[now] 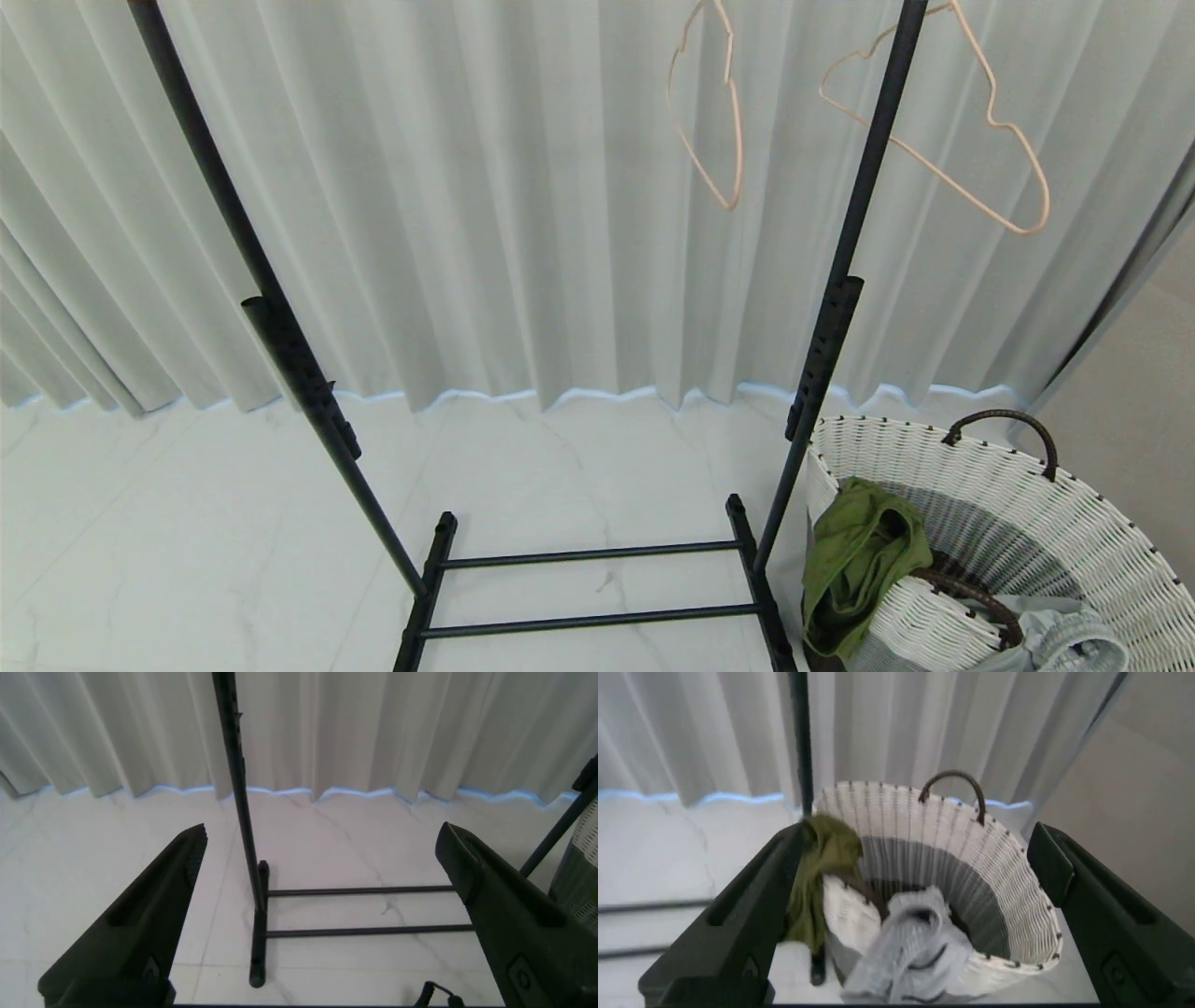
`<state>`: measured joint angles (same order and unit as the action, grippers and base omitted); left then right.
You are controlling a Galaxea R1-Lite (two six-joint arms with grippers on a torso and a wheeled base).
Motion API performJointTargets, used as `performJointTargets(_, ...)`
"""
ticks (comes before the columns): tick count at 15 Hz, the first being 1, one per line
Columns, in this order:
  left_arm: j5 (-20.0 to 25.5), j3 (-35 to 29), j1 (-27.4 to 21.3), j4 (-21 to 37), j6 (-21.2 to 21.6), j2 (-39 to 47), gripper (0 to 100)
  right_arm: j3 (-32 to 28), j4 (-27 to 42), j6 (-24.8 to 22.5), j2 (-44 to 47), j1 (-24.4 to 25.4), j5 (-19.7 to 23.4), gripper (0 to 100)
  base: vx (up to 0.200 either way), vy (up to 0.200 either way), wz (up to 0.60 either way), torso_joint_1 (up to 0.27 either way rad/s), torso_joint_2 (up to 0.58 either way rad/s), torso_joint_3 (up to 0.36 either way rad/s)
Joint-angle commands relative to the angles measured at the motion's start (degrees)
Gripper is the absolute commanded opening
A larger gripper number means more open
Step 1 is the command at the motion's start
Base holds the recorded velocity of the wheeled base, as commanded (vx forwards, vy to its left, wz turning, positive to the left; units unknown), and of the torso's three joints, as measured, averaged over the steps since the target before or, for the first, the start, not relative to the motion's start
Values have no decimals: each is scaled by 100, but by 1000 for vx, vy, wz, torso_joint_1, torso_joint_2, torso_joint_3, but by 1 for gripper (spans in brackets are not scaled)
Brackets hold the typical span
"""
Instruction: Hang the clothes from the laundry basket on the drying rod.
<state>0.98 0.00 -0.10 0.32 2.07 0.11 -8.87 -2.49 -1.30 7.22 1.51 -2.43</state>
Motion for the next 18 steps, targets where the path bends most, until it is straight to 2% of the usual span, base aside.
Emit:
performJointTargets(1, -1, 0, 1, -5, -5, -2, 100, -1380, -59, -116, 3348, 104, -258, 100, 0, 0, 0, 0, 0, 0)
performJointTargets(2, -1, 0, 1, 3, 4, -2, 100, -1398, -59, -617, 3884, -72, -258, 100, 0, 0, 0, 0, 0, 0)
performJointTargets(3, -1, 0, 1, 3, 4, -2, 100, -1398, -85, -1469, 4578, -432, -223, 100, 0, 0, 0, 0, 0, 0)
performJointTargets(4, -1, 0, 1, 3, 4, 7, 100, -1424, -138, -1926, 4938, -626, -144, 100, 0, 0, 0, 0, 0, 0)
performJointTargets(5, -1, 0, 1, 3, 4, 7, 100, -1442, -446, -2955, 5773, -1127, 471, 100, 0, 0, 0, 0, 0, 0)
performJointTargets(7, -1, 0, 1, 3, 4, 7, 100, -1389, -498, -4405, 6670, -1707, 656, 100, 0, 0, 0, 0, 0, 0)
performJointTargets(8, -1, 0, 1, 3, 4, -2, 100, -1354, -534, -4800, 6960, -1900, 682, 100, 0, 0, 0, 0, 0, 0)
performJointTargets(10, -1, 0, 1, 3, 4, -2, 100, -1336, -534, -5222, 7355, -2173, 682, 100, 0, 0, 0, 0, 0, 0)
performJointTargets(15, -1, 0, 1, 3, 21, -2, 100, -1081, -621, -5248, 7865, -2261, 700, 100, 0, 0, 0, 0, 0, 0)
performJointTargets(16, -1, 0, 1, 3, 21, -2, 100, -1029, -753, -5248, 7979, -2261, 708, 100, 0, 0, 0, 0, 0, 0)
performJointTargets(18, -1, 0, 1, 3, 21, -2, 100, -791, -1527, -5240, 8437, -2296, 717, 100, 0, 0, 0, 0, 0, 0)
